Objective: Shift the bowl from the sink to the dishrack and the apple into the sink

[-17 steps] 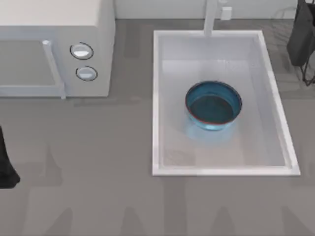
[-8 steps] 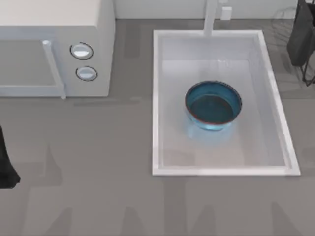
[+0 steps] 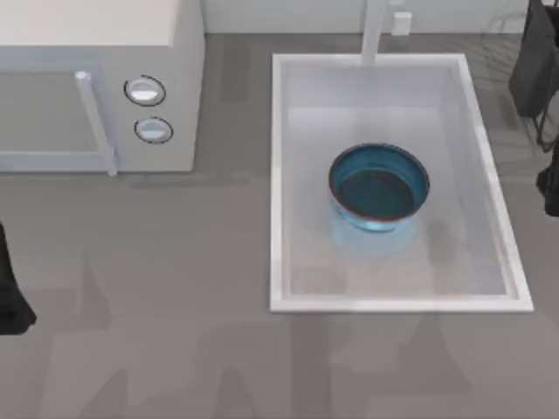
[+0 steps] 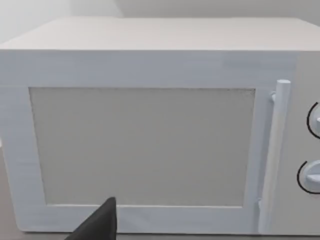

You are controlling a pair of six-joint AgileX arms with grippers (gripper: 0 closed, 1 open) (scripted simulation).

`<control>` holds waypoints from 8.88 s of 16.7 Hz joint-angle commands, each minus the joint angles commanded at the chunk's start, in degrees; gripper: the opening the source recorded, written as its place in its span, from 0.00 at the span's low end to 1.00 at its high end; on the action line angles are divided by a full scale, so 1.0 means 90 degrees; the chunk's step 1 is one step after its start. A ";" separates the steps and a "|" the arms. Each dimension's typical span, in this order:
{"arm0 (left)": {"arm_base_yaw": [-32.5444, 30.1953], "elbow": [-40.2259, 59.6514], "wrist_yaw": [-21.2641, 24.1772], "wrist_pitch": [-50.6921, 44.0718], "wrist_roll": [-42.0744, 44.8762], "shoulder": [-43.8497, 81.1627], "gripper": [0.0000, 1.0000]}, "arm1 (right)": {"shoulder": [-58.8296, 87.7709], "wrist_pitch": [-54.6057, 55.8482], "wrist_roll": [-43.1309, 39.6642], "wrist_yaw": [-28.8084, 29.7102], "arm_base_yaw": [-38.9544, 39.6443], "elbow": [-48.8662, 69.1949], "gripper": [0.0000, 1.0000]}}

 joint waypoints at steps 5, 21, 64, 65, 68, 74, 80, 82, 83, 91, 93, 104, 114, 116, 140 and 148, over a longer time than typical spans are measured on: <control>0.0000 0.0000 0.0000 0.0000 0.0000 0.0000 1.00 | 0.3611 -0.2036 0.0801 -0.0194 0.0685 0.3090 1.00; 0.0000 0.0000 0.0000 0.0000 0.0000 0.0000 1.00 | 1.0205 -0.4008 0.1479 0.1033 0.2084 1.0699 1.00; 0.0000 0.0000 0.0000 0.0000 0.0000 0.0000 1.00 | 1.1338 -0.2656 0.1365 0.1055 0.1959 1.0538 0.00; 0.0000 0.0000 0.0000 0.0000 0.0000 0.0000 1.00 | 1.1265 -0.2699 0.1396 0.1061 0.2002 1.0490 0.00; 0.0000 0.0000 0.0000 0.0000 0.0000 0.0000 1.00 | 1.0640 -0.3027 0.1668 0.1103 0.2310 1.0099 0.00; 0.0000 0.0000 0.0000 0.0000 0.0000 0.0000 1.00 | 0.7970 -0.4262 0.2788 0.1234 0.3403 0.8596 0.00; 0.0000 0.0000 0.0000 0.0000 0.0000 0.0000 1.00 | 0.5171 -0.5583 0.3980 0.1371 0.4619 0.7075 0.00; 0.0000 0.0000 0.0000 0.0000 0.0000 0.0000 1.00 | 0.4651 -0.5871 0.4238 0.1405 0.4893 0.6741 0.00; 0.0000 0.0000 0.0000 0.0000 0.0000 0.0000 1.00 | 0.4488 -0.5968 0.4326 0.1418 0.4987 0.6625 0.00; 0.0000 0.0000 0.0000 0.0000 0.0000 0.0000 1.00 | 0.4254 -0.5811 0.4213 0.1286 0.4863 0.6440 0.00; 0.0000 0.0000 0.0000 0.0000 0.0000 0.0000 1.00 | 0.3989 -0.5334 0.3865 0.1009 0.4458 0.6199 0.00; 0.0000 0.0000 0.0000 0.0000 0.0000 0.0000 1.00 | 0.2026 0.0775 0.0270 -0.1352 -0.0800 0.4025 0.00; 0.0000 0.0000 0.0000 0.0000 0.0000 0.0000 1.00 | 0.1512 0.3937 -0.1846 -0.2190 -0.3897 0.3036 0.00; 0.0000 0.0000 0.0000 0.0000 0.0000 0.0000 1.00 | 0.1512 0.3937 -0.1846 -0.2190 -0.3897 0.3036 0.00; 0.0000 0.0000 0.0000 0.0000 0.0000 0.0000 1.00 | 0.4619 0.9226 -0.1849 -0.1430 -0.3185 0.0840 0.00; 0.0000 0.0000 0.0000 0.0000 0.0000 0.0000 1.00 | 0.4619 0.9226 -0.1849 -0.1430 -0.3185 0.0840 0.60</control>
